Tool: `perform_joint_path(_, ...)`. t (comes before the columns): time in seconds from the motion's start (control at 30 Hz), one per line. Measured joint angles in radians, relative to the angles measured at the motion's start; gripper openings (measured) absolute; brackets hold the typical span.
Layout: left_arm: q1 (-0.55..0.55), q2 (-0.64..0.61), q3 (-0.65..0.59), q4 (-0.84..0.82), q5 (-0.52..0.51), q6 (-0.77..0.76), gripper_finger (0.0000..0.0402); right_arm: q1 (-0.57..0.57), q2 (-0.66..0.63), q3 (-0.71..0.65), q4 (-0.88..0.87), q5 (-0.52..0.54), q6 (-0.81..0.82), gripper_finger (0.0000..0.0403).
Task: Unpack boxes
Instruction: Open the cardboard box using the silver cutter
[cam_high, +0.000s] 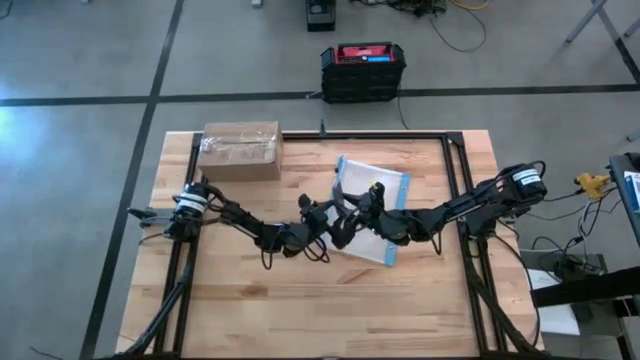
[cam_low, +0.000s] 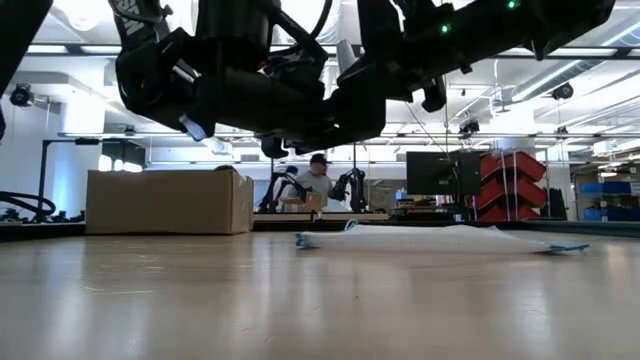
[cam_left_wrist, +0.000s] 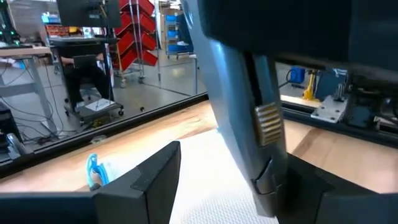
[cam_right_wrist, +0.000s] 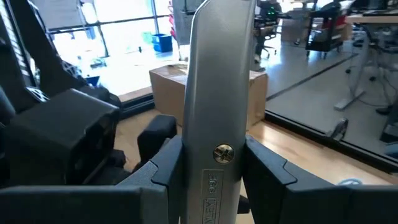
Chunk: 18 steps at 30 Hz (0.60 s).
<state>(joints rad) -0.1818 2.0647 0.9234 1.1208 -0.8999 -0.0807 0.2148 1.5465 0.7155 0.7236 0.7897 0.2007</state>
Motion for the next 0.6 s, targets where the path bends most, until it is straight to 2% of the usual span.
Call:
perform_joint_path(0.23,0.003,0.000,0.000,0.001,0.001,-0.036,0.0149,0.002,0.004,0.000,-0.001,-0.001,0.010,0.0108)
perform_joint_path(0.6,0.004,-0.014,-0.001,-0.021,0.000,-0.025,0.0038,0.002,0.006,0.002,-0.008,0.005,0.011,0.0107)
